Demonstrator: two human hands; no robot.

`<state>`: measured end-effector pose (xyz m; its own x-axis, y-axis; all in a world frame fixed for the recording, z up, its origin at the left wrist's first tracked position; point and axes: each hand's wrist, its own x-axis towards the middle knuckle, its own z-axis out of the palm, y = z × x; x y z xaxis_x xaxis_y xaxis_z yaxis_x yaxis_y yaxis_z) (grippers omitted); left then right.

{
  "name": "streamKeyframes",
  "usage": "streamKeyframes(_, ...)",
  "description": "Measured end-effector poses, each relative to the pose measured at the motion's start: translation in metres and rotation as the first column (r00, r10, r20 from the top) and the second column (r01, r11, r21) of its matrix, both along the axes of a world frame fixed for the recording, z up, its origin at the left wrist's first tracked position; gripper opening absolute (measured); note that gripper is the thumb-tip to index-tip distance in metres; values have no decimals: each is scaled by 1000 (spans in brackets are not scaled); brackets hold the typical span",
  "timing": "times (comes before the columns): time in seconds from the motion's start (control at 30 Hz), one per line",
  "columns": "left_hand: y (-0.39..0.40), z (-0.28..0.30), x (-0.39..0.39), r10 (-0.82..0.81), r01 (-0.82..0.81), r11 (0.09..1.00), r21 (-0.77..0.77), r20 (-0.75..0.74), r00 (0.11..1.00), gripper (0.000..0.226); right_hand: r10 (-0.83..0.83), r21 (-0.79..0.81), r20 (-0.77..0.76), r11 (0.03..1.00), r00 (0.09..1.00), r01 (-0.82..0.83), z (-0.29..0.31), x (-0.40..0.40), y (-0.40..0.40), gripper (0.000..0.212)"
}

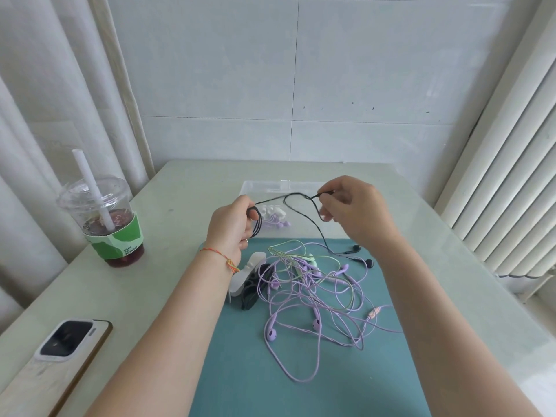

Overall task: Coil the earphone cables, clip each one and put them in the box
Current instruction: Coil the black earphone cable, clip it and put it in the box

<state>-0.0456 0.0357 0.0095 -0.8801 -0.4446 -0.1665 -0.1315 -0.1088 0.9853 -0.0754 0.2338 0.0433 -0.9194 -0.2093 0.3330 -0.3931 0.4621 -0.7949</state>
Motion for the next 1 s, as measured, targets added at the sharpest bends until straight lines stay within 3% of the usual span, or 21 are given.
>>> streamKeyframes(0.17,-4,-6,-5,44,-45,999,12,37,998,25,-72,112,-30,991,997,75,2,1,0,14)
streamKeyframes(0.3,0,-8,-7,19,-19,1000,-5,44,999,24,-101,142,-38,984,994,106,3,3,-3,39)
streamKeyframes(0.43,-7,-13,-12,165,-165,986,-9,32,986,26,-157,232,-75,958,985,170,4,3,1,65)
streamKeyframes(0.5,-14,-16,-15,244,-244,970,9,36,969,26,-185,251,-40,949,982,189,4,2,6,63)
streamKeyframes(0.57,-18,-19,-17,282,-284,958,31,46,958,28,-213,233,-26,949,977,213,2,-2,10,43)
streamKeyframes(0.67,-15,-22,-19,256,-258,966,26,64,965,27,-234,28,20,972,972,234,0,-5,7,25)
streamKeyframes(0.73,-13,-23,-19,225,-228,973,29,80,971,26,-126,-290,161,942,979,170,1,-5,5,31)
streamKeyframes(0.83,-14,-24,-18,212,-217,975,40,104,972,25,200,-752,262,656,944,70,6,-6,6,29)
streamKeyframes(0.9,-13,-24,-17,194,-200,979,48,110,975,25,344,-843,267,536,900,46,9,-3,6,25)
streamKeyframes(1.0,-7,-21,-15,99,-107,991,75,97,990,24,414,-799,271,600,869,-37,7,2,0,25)
